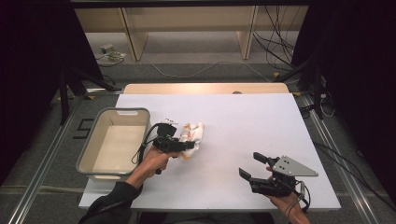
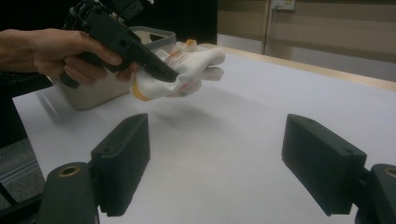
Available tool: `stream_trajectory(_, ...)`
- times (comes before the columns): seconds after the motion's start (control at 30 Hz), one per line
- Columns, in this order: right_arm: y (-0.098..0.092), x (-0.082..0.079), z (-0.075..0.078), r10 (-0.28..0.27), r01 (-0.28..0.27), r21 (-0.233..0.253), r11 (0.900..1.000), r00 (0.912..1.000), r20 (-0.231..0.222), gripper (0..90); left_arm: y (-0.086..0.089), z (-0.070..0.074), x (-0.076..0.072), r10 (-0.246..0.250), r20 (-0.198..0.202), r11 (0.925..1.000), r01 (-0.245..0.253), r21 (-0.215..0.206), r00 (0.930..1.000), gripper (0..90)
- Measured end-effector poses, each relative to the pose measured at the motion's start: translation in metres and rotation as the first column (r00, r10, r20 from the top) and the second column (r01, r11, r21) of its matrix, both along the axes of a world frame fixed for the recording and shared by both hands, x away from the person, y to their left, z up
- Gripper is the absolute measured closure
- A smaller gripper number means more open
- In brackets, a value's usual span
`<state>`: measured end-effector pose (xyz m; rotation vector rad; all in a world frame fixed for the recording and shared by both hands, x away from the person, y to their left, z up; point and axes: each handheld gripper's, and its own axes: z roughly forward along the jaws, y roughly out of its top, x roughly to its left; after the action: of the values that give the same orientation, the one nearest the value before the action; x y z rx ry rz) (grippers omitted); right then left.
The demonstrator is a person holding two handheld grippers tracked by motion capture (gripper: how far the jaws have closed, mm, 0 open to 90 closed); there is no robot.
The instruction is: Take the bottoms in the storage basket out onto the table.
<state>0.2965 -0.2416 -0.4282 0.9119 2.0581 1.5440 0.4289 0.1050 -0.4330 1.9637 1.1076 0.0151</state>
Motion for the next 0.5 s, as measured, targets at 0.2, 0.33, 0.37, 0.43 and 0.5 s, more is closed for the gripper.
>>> stream_trajectory(0.2,0.0,0.0,0.0,0.0,0.0,0.0,1.0,1.0,0.0,24.4,-0.0016,-0.0027,0.0,-0.001,-0.006,1.0,0.001,0.008,1.0,61.4)
stream_trajectory(0.33,0.0,0.0,0.0,0.0,0.0,-0.001,1.0,1.0,0.0,24.4,-0.0029,-0.0049,0.0002,-0.006,-0.011,0.9999,0.006,0.012,0.9999,60.7)
stream_trajectory(0.37,0.0,-0.0001,0.0,0.0,0.0,0.0,1.0,1.0,-0.001,24.4,-0.0031,-0.0054,0.0002,-0.006,-0.011,0.9999,0.006,0.014,0.9999,60.6)
stream_trajectory(0.43,0.0001,0.0,-0.0001,0.001,-0.001,0.001,1.0,1.0,0.001,24.4,-0.0036,-0.0062,0.0003,-0.008,-0.016,0.9998,0.008,0.015,0.9999,60.2)
stream_trajectory(0.5,0.0001,-0.0003,0.0,0.0,0.0,0.0,1.0,1.0,-0.002,24.4,-0.004,-0.0072,0.0002,-0.011,-0.016,0.9998,0.011,0.019,0.9998,59.8)
